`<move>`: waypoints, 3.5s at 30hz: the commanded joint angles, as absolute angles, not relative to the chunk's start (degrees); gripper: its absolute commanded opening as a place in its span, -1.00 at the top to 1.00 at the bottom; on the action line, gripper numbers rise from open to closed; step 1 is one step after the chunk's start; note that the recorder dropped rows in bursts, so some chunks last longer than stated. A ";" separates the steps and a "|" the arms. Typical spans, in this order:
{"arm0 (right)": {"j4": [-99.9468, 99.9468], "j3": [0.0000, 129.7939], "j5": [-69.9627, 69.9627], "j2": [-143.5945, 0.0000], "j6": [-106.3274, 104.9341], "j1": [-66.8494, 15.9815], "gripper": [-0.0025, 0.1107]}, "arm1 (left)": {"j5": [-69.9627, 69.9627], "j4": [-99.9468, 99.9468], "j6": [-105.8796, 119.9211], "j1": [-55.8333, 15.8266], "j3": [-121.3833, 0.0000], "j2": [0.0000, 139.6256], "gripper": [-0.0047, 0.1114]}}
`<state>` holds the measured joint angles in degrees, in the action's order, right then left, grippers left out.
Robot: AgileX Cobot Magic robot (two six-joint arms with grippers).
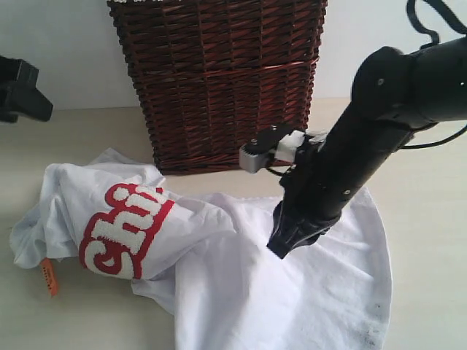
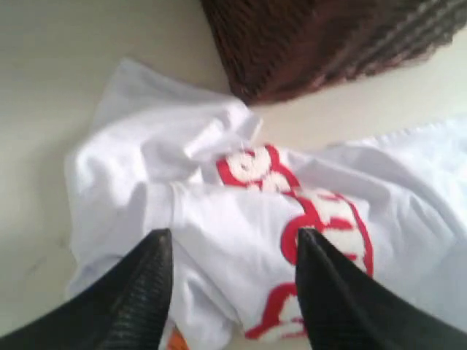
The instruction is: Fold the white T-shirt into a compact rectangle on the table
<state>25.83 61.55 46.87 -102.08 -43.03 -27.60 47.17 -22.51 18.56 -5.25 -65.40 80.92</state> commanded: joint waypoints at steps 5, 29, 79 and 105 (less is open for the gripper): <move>29.43 62.37 33.94 -101.78 -50.93 -41.20 -0.01 | 46.96 -22.59 19.10 -5.27 -57.20 80.70 0.04; -24.75 73.05 30.03 -114.20 -0.98 -48.90 0.96 | 39.18 -24.88 17.81 -5.94 -52.14 81.83 0.04; 35.87 75.66 60.28 -103.24 -57.30 -42.67 0.31 | 56.22 -31.17 26.77 -10.91 -62.06 79.92 0.92; -24.90 67.73 37.67 -118.03 -4.80 -42.67 0.24 | 57.25 -34.88 24.34 -2.98 -63.13 74.84 0.07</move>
<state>-24.95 68.27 36.69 -117.46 -5.00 -42.93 55.57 -34.84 23.94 -2.59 -63.02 77.24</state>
